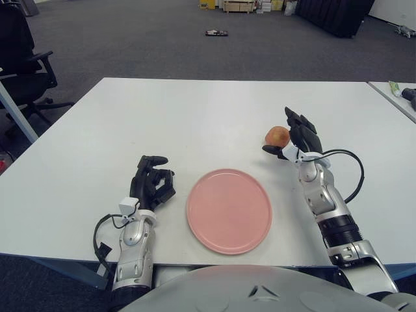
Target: Put the apple into the plate.
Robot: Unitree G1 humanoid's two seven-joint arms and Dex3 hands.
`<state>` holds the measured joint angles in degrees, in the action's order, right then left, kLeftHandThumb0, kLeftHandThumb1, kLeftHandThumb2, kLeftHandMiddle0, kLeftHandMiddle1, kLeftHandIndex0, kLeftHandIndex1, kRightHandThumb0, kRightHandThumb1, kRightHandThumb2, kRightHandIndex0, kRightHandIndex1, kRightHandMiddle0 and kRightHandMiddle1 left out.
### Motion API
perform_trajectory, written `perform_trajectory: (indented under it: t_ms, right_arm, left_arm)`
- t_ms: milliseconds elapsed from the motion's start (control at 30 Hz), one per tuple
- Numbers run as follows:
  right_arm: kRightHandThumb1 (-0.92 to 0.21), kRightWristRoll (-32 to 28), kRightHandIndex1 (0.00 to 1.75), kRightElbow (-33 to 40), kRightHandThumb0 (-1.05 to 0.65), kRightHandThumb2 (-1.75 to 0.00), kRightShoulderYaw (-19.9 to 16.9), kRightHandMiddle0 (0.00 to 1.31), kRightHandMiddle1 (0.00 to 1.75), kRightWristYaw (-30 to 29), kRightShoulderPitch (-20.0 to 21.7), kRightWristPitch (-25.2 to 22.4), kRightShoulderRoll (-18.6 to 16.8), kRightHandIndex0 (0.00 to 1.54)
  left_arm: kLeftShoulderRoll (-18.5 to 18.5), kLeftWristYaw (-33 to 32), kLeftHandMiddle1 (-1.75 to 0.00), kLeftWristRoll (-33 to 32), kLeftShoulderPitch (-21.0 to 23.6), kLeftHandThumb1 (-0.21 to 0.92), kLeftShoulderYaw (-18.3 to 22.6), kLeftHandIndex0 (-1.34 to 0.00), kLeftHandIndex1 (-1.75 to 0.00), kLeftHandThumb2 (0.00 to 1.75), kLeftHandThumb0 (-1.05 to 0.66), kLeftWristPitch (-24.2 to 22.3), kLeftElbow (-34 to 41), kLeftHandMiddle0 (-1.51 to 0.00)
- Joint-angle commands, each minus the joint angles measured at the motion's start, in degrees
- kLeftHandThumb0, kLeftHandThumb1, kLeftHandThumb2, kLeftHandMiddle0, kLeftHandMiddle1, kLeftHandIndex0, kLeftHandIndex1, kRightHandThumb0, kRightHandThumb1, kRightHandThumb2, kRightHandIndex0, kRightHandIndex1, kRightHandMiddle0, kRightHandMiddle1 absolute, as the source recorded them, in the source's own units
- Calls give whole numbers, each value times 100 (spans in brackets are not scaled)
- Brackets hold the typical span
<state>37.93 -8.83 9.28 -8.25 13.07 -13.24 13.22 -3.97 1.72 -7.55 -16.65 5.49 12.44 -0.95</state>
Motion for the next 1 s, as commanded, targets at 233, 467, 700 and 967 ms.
perform_trajectory:
  t_ms: [233,467,700,967]
  right_arm:
    - [-64,272,0,-1498,-77,-11,306,0,0,-365,917,-173,157,0]
    - [-41,181,0,-2904,-75,-56,579,0,0,-700,1547,102,73,0]
    - [-38,79,0,-4567,-77,-66,838,0,0,-896,2245,580,-30,0]
    - [-37,143,0,-5435,-71,-74,1180,0,0,-677,2680,618,-58,0]
  left_arm:
    - [21,28,-152,-28,0,56,-3,-34,-175,96,0,-61,-88,-47]
    - [18,9,-157,-15,-2,55,-11,-34,-175,98,0,-67,-97,-45]
    - [-10,-36,-154,-2,-11,55,-6,-35,-175,98,0,-68,-100,-46]
    - [-13,-65,-165,33,-40,55,-9,-34,-175,102,-1,-60,-78,-40]
